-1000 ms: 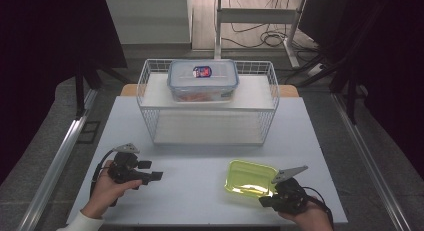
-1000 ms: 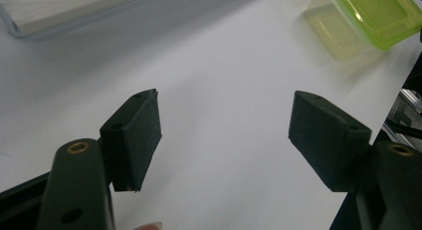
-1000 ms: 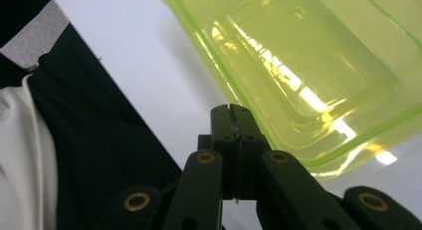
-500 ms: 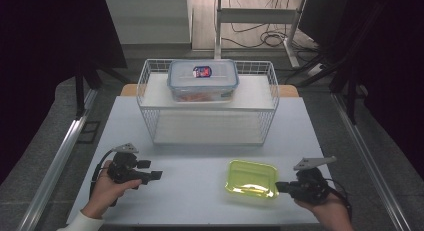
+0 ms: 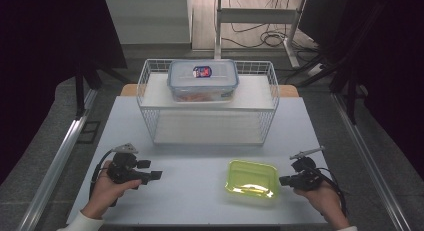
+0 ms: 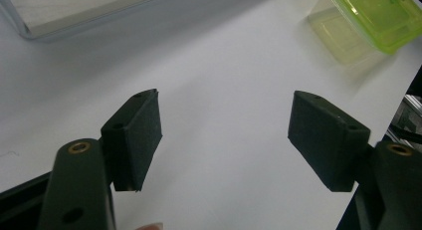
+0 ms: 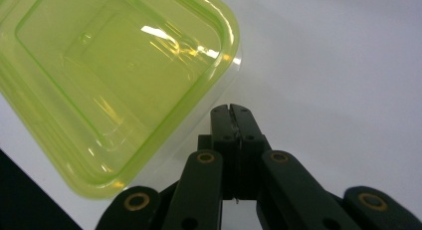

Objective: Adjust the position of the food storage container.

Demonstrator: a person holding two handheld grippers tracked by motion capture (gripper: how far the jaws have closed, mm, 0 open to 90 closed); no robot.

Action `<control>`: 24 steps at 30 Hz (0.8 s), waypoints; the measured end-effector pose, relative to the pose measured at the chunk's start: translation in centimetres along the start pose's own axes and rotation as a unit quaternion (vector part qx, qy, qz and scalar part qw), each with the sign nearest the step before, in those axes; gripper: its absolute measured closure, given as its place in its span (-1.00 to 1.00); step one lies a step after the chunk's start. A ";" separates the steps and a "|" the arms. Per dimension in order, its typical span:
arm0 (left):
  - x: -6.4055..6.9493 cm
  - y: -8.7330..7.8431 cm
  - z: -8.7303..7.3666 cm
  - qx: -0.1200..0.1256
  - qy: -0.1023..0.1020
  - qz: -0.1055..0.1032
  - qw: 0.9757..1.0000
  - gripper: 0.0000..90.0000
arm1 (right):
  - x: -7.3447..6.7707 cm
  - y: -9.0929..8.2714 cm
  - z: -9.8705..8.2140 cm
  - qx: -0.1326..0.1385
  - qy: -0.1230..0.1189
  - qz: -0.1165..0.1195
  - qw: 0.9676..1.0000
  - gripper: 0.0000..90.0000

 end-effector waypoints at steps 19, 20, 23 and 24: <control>0.0 0.0 -0.1 0.001 0.003 0.001 1.000 -0.35 | -4.7 5.2 4.8 -0.035 -0.062 0.032 0.997 0.98; 0.0 0.0 -0.1 0.000 0.004 0.001 1.000 -0.35 | -4.9 5.5 5.0 -0.036 -0.064 0.034 0.997 0.98; 0.1 0.0 -0.1 0.000 0.006 0.001 1.000 -0.35 | -5.3 6.1 5.5 -0.037 -0.067 0.040 0.996 0.98; 0.1 0.0 -0.1 0.000 0.005 0.000 1.000 -0.35 | -5.5 6.3 5.6 -0.036 -0.069 0.043 0.996 0.98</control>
Point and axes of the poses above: each handheld gripper's, and its own axes: y roughly forward along the jaws, z roughly out of its top, x roughly to its right, the point moved 3 cm from there along y, roughly forward along the jaws, and after that the axes turned 14 degrees about z, right-handed, at the moved point
